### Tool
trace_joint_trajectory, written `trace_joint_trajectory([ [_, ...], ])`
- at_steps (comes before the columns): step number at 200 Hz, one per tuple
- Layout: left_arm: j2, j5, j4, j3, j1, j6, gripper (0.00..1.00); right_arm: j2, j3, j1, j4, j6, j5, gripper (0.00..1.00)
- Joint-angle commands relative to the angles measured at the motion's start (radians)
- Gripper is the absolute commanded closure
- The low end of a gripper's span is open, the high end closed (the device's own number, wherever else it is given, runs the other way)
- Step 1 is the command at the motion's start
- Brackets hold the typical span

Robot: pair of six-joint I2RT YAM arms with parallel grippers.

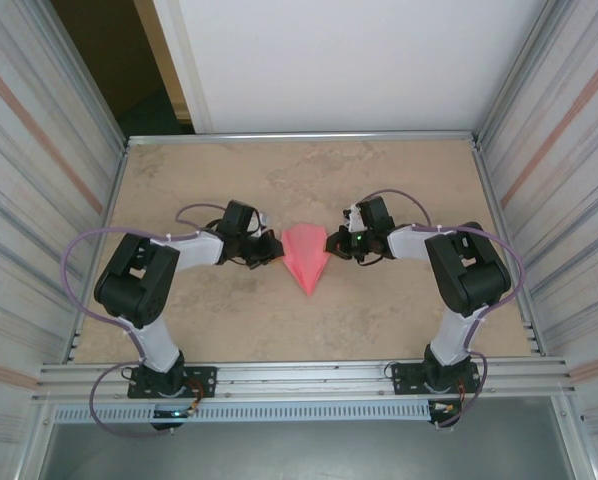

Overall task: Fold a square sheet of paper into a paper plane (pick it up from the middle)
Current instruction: Move a paper plane to the center of the table.

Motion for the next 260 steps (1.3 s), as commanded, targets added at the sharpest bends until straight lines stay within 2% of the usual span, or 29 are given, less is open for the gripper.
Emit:
trace_joint_trajectory([
  [1, -0.037, -0.032, 0.034, -0.042, 0.002, -0.035, 0.98, -0.021, -0.017, 0.0, 0.001, 0.02, 0.027, 1.0],
  [43, -0.024, -0.052, 0.083, -0.077, -0.001, -0.075, 0.98, 0.014, -0.01, 0.008, -0.011, 0.027, 0.046, 0.99],
  [64, -0.011, -0.029, 0.084, -0.066, -0.003, -0.068, 0.98, 0.021, 0.009, 0.016, -0.04, 0.018, 0.053, 0.95],
  [80, -0.007, -0.017, 0.079, -0.056, -0.005, -0.062, 0.98, 0.004, 0.026, 0.024, -0.074, 0.008, 0.062, 0.87],
  [107, -0.01, -0.006, 0.061, -0.038, -0.01, -0.046, 0.98, -0.062, 0.04, 0.041, -0.128, -0.007, 0.095, 0.64],
  [123, -0.011, -0.005, 0.052, -0.031, -0.013, -0.04, 0.98, -0.111, 0.047, 0.064, -0.189, -0.031, 0.135, 0.56],
  [152, -0.01, -0.002, 0.047, -0.028, -0.013, -0.039, 0.98, -0.149, 0.038, 0.125, -0.237, -0.045, 0.147, 0.56],
  [193, -0.007, 0.001, 0.046, -0.028, -0.014, -0.036, 0.98, -0.109, 0.051, 0.207, -0.256, -0.032, 0.175, 0.59],
  [260, -0.005, 0.019, 0.046, -0.031, -0.014, -0.032, 0.98, -0.074, 0.091, 0.219, -0.279, -0.034, 0.181, 0.59],
])
